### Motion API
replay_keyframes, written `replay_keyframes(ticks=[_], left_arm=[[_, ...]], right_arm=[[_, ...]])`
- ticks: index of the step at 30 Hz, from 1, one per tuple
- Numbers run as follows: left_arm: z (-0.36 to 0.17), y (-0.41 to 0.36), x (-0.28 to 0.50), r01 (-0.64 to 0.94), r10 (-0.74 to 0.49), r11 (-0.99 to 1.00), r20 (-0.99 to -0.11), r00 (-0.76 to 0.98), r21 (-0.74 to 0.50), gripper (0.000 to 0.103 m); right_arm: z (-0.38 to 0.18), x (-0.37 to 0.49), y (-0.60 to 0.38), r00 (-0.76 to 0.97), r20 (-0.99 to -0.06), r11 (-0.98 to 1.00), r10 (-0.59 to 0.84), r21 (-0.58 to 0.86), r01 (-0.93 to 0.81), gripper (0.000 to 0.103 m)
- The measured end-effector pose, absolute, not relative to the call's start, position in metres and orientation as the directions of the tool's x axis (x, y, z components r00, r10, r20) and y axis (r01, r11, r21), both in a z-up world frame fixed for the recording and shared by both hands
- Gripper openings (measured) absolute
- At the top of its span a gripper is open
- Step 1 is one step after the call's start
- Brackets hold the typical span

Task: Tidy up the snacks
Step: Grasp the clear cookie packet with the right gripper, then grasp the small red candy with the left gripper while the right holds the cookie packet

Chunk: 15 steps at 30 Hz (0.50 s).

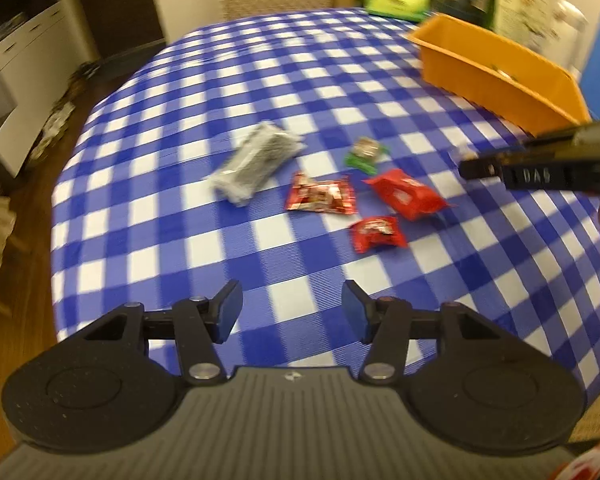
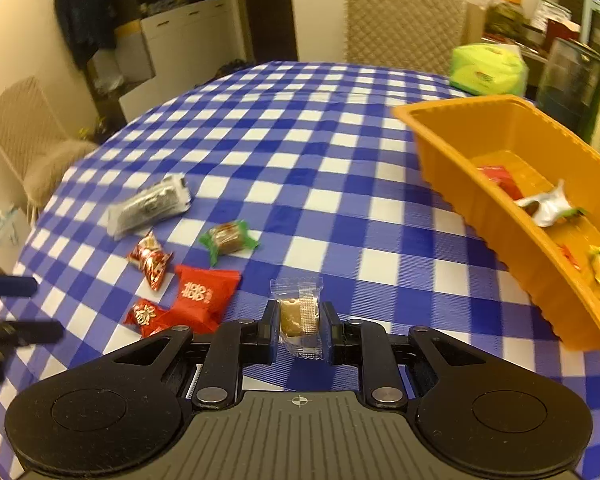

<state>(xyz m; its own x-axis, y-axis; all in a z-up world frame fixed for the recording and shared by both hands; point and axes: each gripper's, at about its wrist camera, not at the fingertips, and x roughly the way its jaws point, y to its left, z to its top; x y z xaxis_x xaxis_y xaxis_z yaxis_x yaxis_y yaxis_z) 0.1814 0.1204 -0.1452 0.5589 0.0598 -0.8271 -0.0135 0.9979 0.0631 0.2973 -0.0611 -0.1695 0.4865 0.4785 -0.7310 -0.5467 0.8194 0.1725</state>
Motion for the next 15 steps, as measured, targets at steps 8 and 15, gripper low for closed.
replay_keyframes(ticks=[8, 15], left_arm=[[-0.163, 0.093, 0.209, 0.14, 0.028, 0.982, -0.831, 0.556, 0.126, 0.052], [-0.17, 0.084, 0.228, 0.226, -0.001, 0.963, -0.833, 0.553, 0.149, 0.051]], right_arm=[[-0.16, 0.294, -0.093, 0.52, -0.722, 0.864, 0.456, 0.221, -0.452, 0.021], [-0.155, 0.29, -0.116, 0.554, -0.718, 0.898, 0.421, 0.246, -0.364, 0.021]])
